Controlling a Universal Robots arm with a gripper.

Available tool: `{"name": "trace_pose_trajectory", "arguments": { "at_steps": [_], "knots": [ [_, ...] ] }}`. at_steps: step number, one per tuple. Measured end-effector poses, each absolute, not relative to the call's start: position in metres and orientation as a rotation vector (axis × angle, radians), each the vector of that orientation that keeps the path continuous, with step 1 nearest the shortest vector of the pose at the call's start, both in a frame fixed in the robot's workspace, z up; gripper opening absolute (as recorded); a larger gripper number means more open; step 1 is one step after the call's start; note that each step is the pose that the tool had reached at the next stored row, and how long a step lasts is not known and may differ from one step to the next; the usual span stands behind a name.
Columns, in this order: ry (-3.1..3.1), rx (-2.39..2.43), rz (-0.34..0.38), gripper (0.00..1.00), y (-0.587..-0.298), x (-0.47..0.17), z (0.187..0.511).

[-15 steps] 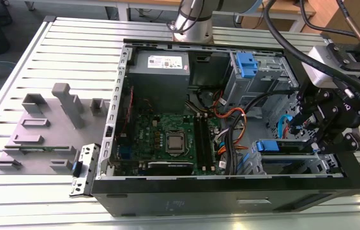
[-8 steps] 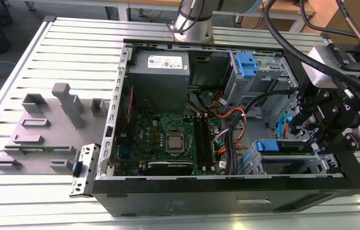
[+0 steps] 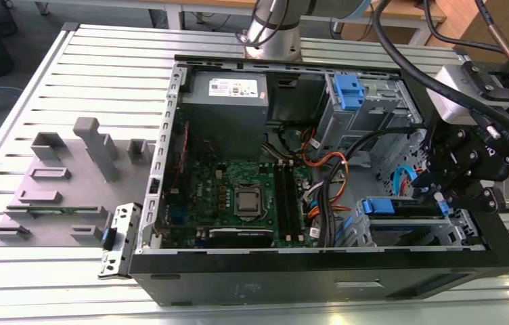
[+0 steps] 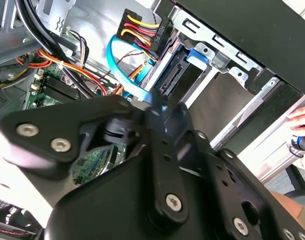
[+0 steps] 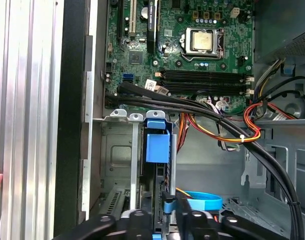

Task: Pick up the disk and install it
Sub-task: 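Insert the first disk wire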

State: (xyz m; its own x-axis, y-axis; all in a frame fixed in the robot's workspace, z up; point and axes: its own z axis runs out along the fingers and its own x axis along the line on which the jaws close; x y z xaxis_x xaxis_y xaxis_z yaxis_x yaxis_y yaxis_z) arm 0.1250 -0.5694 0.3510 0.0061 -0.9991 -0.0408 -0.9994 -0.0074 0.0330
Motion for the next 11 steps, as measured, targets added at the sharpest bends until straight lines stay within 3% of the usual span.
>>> {"name": "trace_pose_trajectory", "arguments": {
  "at_steps": [1, 3, 11],
  "knots": [
    [2.209, -2.224, 0.082, 0.30, -0.5694, 0.1250, 0.3510],
    [2.209, -2.224, 0.082, 0.18, -0.5694, 0.1250, 0.3509],
    [2.209, -2.224, 0.082, 0.16, -0.5694, 0.1250, 0.3508]
  ]
}}
